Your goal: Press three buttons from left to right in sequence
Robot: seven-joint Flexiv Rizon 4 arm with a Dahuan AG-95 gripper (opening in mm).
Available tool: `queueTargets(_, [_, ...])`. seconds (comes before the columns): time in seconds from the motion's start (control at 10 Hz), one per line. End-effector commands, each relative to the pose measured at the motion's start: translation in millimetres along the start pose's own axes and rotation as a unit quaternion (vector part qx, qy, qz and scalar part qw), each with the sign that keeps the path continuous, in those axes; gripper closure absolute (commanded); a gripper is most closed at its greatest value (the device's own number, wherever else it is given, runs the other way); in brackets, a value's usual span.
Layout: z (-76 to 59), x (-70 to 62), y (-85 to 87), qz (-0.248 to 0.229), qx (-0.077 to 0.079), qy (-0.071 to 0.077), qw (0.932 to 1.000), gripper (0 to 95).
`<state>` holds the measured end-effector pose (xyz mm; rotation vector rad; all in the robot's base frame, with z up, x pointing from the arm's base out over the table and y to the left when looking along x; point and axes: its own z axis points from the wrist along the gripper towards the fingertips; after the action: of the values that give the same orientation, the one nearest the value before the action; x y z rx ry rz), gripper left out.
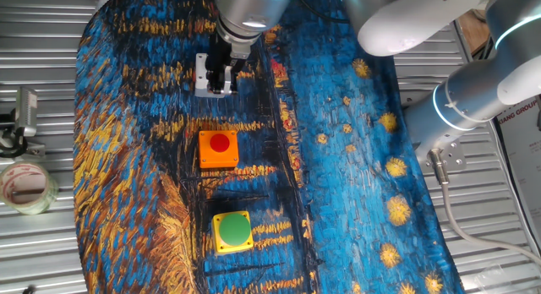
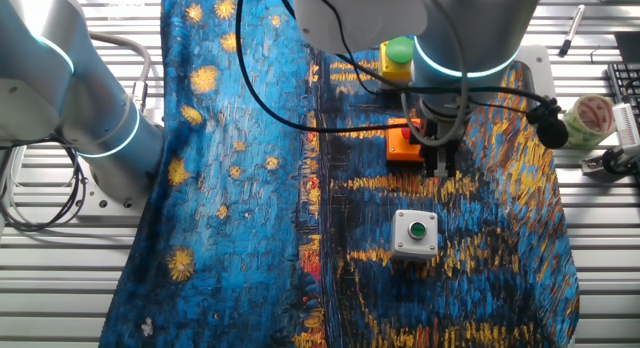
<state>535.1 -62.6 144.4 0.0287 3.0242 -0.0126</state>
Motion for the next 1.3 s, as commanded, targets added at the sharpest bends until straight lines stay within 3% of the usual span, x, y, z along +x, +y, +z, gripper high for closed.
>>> queueTargets(0.1, [-0.1,0.2,-0.5,-0.001,0.002,0.001,1.0000,95.0])
queueTargets(0.3, [-0.1,0.2,-0.5,-0.021,0.001,-0.002,0.9998,95.0])
queueTargets(0.5, [-0.1,0.2,-0.5,-0.042,-0.003,0.009,0.9991,95.0])
queueTargets(0.8, [-0.1,0.2,-0.5,-0.065,-0.011,0.008,0.9978,95.0])
queueTargets(1.1, [-0.1,0.2,-0.5,-0.083,-0.016,0.021,0.9962,95.0])
queueTargets(1.3, [-0.1,0.2,-0.5,-0.084,-0.016,0.020,0.9962,95.0])
